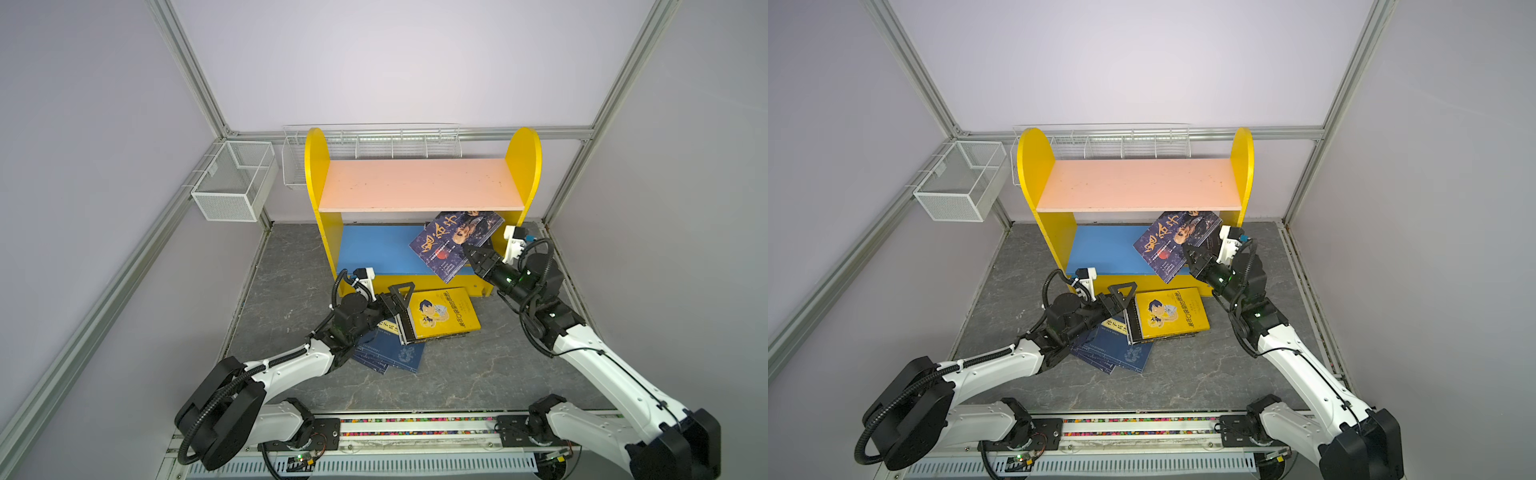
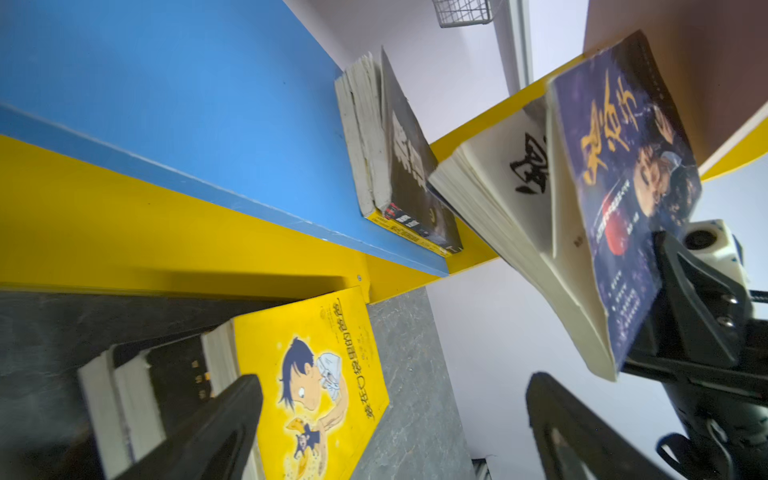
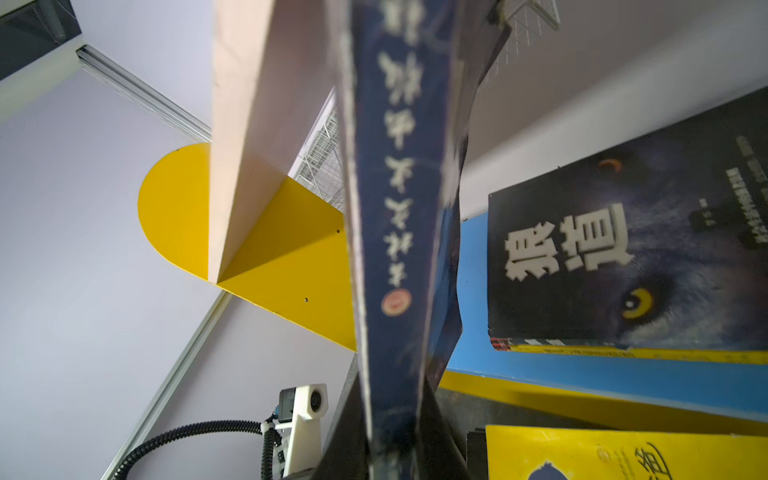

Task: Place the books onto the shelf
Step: 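Grasp the purple book with the left gripper while the right gripper holds it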

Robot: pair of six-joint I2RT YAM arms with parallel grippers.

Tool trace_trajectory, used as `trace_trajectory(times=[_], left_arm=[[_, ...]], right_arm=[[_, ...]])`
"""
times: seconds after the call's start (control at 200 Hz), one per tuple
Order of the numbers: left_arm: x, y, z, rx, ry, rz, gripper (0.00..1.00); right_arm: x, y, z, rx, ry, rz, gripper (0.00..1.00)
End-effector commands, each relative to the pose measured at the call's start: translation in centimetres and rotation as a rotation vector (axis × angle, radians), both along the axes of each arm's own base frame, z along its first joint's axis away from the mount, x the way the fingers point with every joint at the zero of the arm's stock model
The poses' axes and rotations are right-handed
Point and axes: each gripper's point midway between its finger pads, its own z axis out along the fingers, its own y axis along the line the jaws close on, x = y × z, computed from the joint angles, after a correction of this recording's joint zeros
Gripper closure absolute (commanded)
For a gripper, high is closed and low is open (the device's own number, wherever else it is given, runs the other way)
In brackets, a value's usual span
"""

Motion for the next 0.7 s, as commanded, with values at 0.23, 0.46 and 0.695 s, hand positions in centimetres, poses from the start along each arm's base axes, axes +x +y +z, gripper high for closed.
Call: trace_trajectory(times=[0.23, 0.46, 0.695], left_arm=[[-1.3, -5.7, 7.9, -0.246, -0.180, -0.320, 0.00], [-0.2, -7.1, 8.1, -0.329, -0.151, -0.343, 0.12], [0.4, -7.2, 9.1, -0.367, -0.161, -0.320, 0.29]], right_arm=[[0.5, 1.9, 3.9, 0.094, -0.127, 0.044, 0.94], [0.3, 2.5, 5.4, 0.126, -0.150, 0.061, 0.94], [0.1, 2.7, 5.3, 0.144, -0.140, 0.065, 0.94]])
